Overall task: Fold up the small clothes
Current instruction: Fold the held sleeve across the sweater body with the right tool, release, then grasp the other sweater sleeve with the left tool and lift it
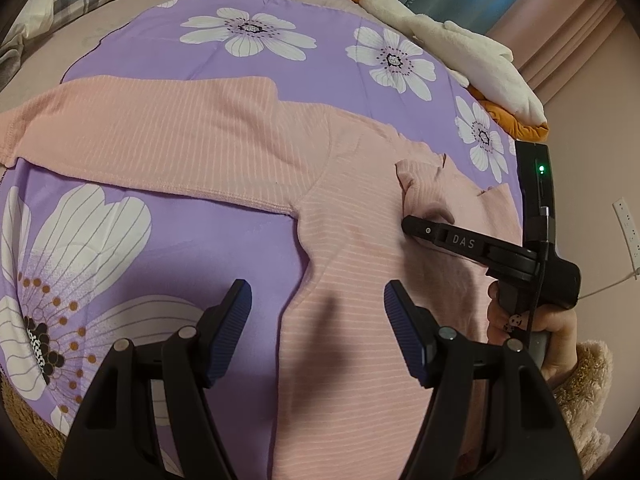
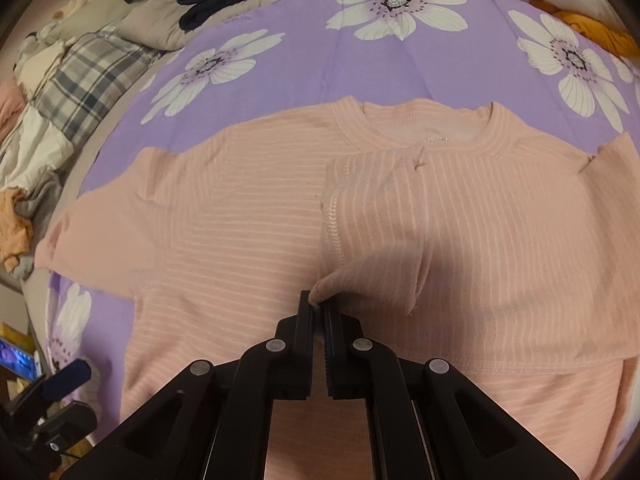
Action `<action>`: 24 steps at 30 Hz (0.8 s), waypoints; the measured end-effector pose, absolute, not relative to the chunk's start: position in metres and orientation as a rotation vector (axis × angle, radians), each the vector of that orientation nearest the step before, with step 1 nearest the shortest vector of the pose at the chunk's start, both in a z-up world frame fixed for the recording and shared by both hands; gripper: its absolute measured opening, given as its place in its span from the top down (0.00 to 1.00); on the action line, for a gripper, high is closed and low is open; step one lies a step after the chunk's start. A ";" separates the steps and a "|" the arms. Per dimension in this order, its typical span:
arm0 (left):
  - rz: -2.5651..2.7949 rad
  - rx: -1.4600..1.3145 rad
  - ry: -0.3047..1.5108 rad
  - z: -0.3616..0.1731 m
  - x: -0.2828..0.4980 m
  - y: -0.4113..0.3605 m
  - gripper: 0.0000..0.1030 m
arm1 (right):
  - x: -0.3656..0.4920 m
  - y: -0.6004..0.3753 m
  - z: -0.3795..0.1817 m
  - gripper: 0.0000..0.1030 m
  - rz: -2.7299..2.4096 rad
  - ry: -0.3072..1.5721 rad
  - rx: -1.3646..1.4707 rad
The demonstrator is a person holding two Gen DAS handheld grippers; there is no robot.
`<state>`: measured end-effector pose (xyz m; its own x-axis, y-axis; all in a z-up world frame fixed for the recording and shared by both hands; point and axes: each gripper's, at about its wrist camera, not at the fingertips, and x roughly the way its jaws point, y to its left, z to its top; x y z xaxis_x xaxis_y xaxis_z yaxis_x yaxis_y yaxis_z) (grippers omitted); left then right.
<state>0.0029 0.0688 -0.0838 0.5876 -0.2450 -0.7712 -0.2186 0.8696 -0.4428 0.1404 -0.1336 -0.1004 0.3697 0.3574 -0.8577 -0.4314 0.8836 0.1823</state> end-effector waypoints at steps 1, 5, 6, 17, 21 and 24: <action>-0.016 -0.535 0.955 -0.084 0.003 0.069 0.33 | 0.141 -0.133 -0.100 0.96 0.506 1.081 -0.075; -0.012 -0.532 0.952 -0.083 0.002 0.070 0.33 | 0.138 -0.131 -0.090 0.97 0.502 1.053 -0.089; -0.010 -0.531 0.951 -0.083 0.001 0.070 0.33 | 0.136 -0.130 -0.087 0.97 0.500 1.034 -0.102; 0.005 -0.527 0.964 -0.086 0.002 0.071 0.33 | 0.143 -0.120 -0.105 0.96 0.516 1.059 -0.089; 0.007 -0.522 0.971 -0.088 0.005 0.071 0.33 | 0.147 -0.124 -0.099 0.96 0.545 1.070 -0.051; 0.004 -0.519 0.971 -0.087 0.007 0.069 0.33 | 0.147 -0.128 -0.089 0.87 0.575 1.071 -0.029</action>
